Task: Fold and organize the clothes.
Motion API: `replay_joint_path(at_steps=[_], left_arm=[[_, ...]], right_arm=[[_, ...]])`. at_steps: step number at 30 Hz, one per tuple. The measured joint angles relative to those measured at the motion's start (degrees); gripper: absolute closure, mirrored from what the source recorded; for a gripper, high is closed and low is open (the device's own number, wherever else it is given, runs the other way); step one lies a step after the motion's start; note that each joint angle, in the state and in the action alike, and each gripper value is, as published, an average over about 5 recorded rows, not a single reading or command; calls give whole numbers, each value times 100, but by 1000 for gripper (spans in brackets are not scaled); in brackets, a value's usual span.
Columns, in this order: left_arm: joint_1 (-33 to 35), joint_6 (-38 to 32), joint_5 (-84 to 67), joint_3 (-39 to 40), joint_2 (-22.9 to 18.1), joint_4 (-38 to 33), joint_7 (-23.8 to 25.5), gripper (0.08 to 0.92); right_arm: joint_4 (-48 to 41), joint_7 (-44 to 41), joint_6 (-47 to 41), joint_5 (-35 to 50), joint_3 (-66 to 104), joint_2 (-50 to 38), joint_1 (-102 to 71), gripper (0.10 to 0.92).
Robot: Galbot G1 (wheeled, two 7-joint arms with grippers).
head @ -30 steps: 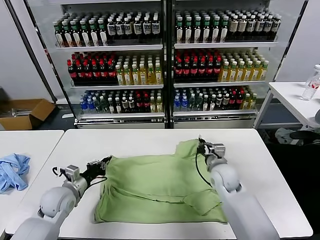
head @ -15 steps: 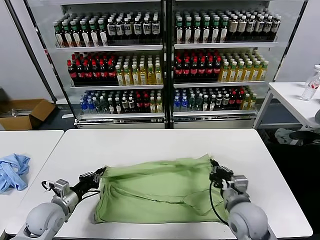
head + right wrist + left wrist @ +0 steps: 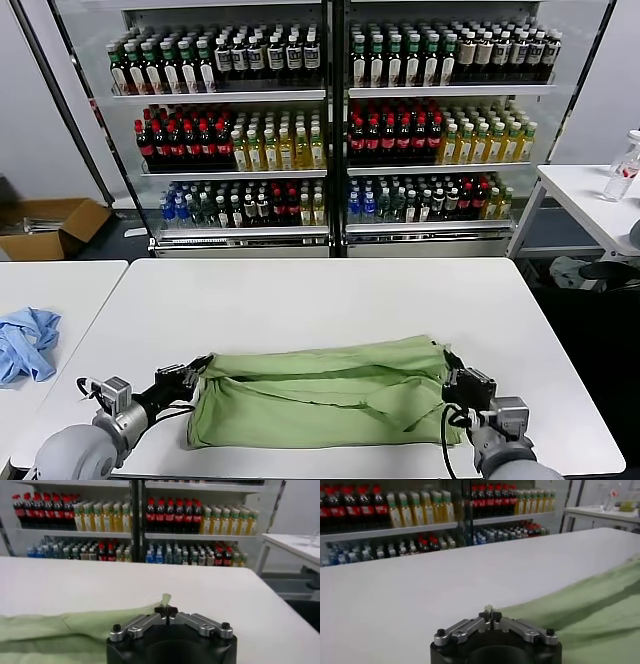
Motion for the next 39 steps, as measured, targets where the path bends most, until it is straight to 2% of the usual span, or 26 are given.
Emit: replay_joint_path(at_steps=[11,14,21,25,35,39], left_arm=[[322,333,310,-189,126,-253,206,915],[328,421,444,-183,132,-262,210,899],[274,561,723,-171,75,-330,41,720],[226,647,734,-189,-3,-468,-221,616],[480,913,717,12,-566,-942,-1579,331],[599,977,588,103,-857,-1067,-2121,225]], right_arm=[[229,13,-49,-224,60,62,-588,921],[287,18,-62,-240,26,88,-715,894],[438,0,-35,-281,24,101,-863,700],[472,-8,20,-318,83,107,-861,596],[471,-60,32,-176,234,25,-665,310],[420,-71,41,-153,221,37,-577,223]])
